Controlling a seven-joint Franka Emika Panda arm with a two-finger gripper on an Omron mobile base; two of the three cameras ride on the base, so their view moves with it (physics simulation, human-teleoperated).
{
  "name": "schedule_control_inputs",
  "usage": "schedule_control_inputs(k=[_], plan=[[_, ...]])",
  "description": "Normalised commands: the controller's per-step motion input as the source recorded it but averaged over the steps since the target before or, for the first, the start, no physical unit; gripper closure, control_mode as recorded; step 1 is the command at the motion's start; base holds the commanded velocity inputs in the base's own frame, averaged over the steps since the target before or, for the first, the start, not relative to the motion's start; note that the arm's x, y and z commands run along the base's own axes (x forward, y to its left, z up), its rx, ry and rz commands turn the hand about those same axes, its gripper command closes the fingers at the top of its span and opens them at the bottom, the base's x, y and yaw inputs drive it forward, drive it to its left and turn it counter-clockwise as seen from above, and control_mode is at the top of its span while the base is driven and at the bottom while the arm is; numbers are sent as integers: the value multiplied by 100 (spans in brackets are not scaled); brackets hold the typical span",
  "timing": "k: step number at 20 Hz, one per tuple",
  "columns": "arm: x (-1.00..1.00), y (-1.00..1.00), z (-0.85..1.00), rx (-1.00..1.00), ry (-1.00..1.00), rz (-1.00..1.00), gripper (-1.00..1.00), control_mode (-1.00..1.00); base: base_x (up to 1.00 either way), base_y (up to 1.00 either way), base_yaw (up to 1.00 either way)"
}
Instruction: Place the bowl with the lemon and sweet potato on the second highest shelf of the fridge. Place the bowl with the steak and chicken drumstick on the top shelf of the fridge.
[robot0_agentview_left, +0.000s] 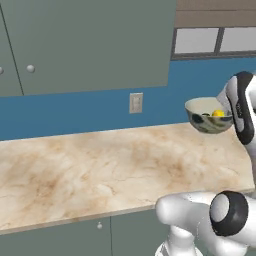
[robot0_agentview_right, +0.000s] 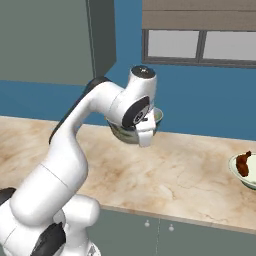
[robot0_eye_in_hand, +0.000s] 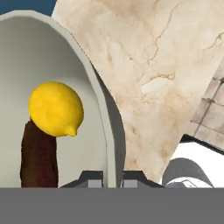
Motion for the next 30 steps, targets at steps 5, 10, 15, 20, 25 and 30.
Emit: schedule_control_inputs(k=[5,10,15,20,25,30], plan=[[-82,66,18,-5,-25,0,100,-100,0,0,0],[-14,22,1,0,-1,0,100,-100,0,0,0],[-25,3,0,0,0,1,100,-100,0,0,0],[0,0,0,0,0,0,100,100,-57,7,0],[0,0,0,0,0,0,100,100,-48,0,-19],[0,0,0,0,0,0,100,100,-11,0,-61]])
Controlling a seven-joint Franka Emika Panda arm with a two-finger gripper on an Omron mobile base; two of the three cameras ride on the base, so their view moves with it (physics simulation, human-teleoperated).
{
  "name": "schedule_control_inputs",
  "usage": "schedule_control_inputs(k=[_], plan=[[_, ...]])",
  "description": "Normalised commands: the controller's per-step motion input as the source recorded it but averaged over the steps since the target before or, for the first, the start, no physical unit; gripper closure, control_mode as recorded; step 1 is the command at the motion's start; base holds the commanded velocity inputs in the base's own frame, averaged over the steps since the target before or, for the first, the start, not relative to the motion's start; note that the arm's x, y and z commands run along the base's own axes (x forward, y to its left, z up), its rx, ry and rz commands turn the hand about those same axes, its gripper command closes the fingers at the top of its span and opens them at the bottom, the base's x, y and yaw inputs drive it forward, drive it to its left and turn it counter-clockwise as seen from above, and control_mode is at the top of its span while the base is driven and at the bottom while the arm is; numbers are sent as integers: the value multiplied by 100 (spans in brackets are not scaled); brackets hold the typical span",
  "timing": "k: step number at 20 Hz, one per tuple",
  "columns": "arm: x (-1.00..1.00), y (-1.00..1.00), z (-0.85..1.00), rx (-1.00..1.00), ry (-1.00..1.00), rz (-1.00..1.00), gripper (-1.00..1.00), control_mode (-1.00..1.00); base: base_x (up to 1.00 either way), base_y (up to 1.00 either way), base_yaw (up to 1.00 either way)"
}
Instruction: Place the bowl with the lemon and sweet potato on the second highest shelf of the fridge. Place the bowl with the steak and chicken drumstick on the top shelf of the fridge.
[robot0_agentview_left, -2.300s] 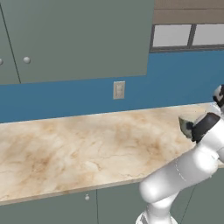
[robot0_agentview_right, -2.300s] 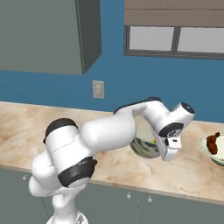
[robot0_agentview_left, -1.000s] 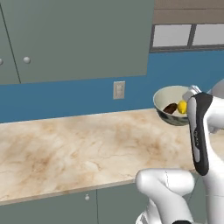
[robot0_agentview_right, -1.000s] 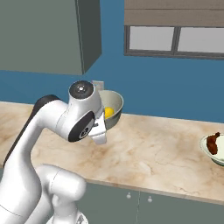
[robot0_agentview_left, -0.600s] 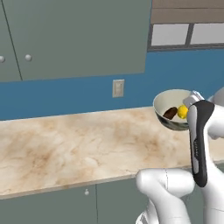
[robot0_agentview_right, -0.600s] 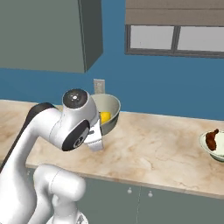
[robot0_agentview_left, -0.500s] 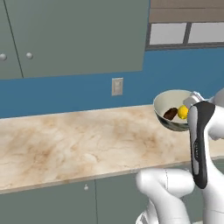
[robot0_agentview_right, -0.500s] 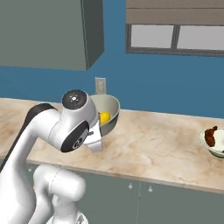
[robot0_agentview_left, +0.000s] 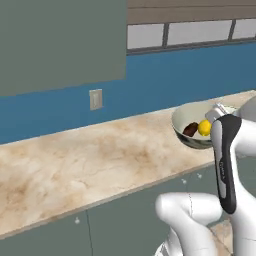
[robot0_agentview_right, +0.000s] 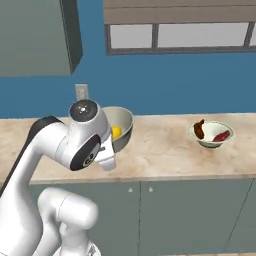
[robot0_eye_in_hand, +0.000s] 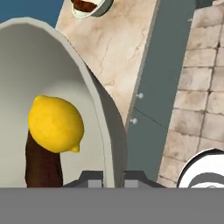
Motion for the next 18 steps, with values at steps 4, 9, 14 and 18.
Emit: schedule_control_inputs(k=[4,9,14,18], plan=[[0,0,0,0,0,0,100,100,0,0,-82],[0,0,0,0,0,0,100,100,0,0,-87],[0,0,0,0,0,0,100,100,0,0,-88],[0,0,0,0,0,0,100,100,0,0,-87]])
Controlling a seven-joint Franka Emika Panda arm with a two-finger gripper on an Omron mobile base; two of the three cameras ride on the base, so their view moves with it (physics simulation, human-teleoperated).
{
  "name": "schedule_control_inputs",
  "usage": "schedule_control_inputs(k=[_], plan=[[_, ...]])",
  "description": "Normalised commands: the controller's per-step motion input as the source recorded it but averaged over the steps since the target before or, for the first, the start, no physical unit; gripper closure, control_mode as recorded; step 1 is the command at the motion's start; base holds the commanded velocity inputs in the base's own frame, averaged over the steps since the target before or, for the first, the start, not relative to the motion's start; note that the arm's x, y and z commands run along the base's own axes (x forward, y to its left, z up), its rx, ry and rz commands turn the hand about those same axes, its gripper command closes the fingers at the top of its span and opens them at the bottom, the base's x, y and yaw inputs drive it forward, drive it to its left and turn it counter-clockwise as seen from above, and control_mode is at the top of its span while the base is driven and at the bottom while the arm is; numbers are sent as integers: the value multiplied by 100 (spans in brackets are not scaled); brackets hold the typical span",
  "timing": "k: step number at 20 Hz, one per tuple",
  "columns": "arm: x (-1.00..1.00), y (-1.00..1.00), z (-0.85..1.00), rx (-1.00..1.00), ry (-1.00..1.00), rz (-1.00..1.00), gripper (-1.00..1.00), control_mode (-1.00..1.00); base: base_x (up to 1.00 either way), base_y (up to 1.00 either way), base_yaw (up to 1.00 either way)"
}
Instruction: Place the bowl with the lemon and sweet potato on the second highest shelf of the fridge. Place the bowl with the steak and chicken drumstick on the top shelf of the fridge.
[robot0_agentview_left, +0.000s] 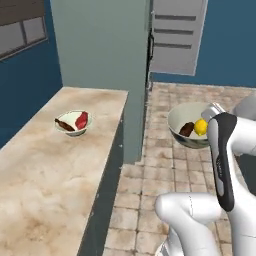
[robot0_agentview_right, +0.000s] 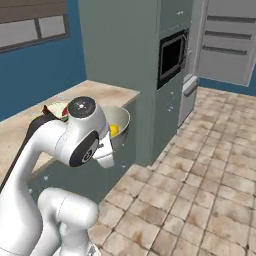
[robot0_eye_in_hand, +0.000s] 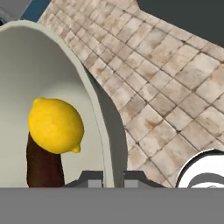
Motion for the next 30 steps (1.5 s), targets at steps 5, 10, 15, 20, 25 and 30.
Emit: schedule_control_inputs(k=[5,10,15,20,25,30], plan=[[0,0,0,0,0,0,100,100,28,-23,-70],[0,0,0,0,0,0,100,100,92,-50,-39],[0,0,0,0,0,0,100,100,100,-7,-16],[0,0,0,0,0,0,100,100,100,-5,-11],[0,0,0,0,0,0,100,100,100,-47,-1],[0,0,0,0,0,0,100,100,100,-40,0]])
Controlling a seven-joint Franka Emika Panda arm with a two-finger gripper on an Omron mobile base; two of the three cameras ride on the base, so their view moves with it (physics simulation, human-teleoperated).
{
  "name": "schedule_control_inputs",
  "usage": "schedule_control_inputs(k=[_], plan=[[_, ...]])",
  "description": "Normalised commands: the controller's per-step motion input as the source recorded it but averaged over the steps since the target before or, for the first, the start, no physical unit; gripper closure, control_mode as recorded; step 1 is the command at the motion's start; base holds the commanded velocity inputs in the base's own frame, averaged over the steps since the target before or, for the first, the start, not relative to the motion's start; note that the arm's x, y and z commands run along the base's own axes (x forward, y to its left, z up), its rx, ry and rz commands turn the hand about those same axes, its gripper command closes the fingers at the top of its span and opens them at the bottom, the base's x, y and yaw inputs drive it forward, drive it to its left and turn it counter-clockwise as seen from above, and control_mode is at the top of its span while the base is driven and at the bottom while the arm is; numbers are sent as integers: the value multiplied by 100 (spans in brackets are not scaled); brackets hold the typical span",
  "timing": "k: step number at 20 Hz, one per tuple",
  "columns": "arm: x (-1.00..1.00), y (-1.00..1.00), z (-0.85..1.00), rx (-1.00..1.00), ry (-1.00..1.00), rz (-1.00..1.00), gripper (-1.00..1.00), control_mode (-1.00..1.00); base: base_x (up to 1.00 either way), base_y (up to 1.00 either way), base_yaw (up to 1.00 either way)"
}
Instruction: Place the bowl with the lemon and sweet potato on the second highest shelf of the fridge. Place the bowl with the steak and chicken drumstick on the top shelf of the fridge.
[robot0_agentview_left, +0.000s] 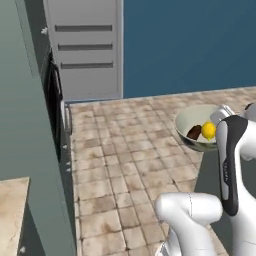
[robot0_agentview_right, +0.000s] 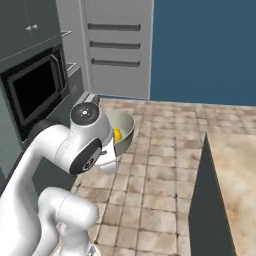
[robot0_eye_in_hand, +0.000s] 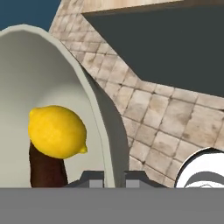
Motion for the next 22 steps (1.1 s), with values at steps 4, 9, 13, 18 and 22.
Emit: schedule_control_inputs(k=[4,9,13,18,22], plan=[[0,0,0,0,0,0,100,100,100,-32,0],[0,0,0,0,0,0,100,100,100,-18,0],[0,0,0,0,0,0,100,100,100,-18,0],[0,0,0,0,0,0,100,100,100,-15,0],[0,0,0,0,0,0,100,100,100,-14,0]])
